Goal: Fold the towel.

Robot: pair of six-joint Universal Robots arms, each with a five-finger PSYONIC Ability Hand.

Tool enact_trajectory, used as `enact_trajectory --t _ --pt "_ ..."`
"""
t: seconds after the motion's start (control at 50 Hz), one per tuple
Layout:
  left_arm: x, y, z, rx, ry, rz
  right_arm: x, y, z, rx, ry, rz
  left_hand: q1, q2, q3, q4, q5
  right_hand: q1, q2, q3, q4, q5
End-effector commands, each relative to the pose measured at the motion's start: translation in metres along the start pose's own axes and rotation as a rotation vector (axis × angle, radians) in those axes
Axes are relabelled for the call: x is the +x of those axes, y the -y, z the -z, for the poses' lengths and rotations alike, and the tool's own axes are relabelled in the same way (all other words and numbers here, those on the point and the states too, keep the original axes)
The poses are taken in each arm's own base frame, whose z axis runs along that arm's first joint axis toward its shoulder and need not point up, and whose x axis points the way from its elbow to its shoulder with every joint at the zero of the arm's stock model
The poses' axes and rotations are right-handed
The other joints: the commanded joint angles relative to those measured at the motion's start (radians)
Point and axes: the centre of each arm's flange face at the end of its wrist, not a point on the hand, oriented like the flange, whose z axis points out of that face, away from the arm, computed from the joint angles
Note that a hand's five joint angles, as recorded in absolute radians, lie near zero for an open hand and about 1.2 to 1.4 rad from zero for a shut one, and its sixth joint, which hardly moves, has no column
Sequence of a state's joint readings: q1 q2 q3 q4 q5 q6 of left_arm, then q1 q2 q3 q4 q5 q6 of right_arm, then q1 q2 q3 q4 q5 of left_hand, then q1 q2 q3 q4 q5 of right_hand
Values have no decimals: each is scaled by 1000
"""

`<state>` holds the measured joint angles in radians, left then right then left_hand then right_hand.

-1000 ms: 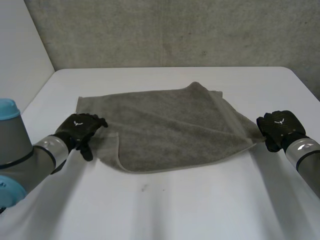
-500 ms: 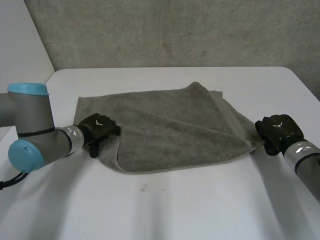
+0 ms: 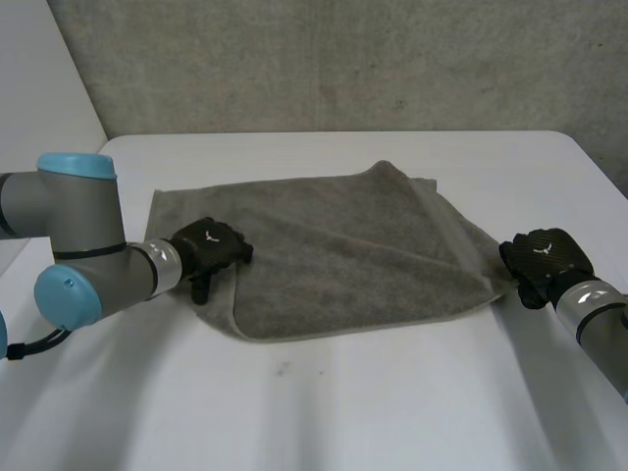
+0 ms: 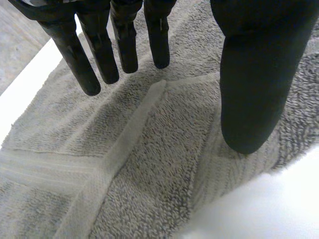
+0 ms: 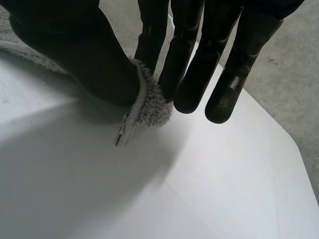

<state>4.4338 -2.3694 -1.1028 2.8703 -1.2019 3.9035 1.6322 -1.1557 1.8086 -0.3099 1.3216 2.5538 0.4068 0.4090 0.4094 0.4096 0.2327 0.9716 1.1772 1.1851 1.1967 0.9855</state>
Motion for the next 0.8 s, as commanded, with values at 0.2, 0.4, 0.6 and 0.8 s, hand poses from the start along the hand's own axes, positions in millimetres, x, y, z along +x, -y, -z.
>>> enact_trajectory --t 0.2,0.4,0.6,0.8 --pt "0 -5 7 -42 -16 18 0 -1 0 -1 2 -1 218 216 215 215 217 425 219 211 200 236" --pt "-4 -11 10 -105 27 25 -1 -1 0 -2 3 0 226 224 224 224 226 425 219 211 200 236" --pt "-7 -6 22 -109 43 25 -1 -1 1 -4 3 0 294 292 291 291 294 425 219 211 200 236" --pt "-4 -3 41 -124 58 27 -1 -1 1 -4 3 0 294 292 291 291 294 425 219 211 200 236"
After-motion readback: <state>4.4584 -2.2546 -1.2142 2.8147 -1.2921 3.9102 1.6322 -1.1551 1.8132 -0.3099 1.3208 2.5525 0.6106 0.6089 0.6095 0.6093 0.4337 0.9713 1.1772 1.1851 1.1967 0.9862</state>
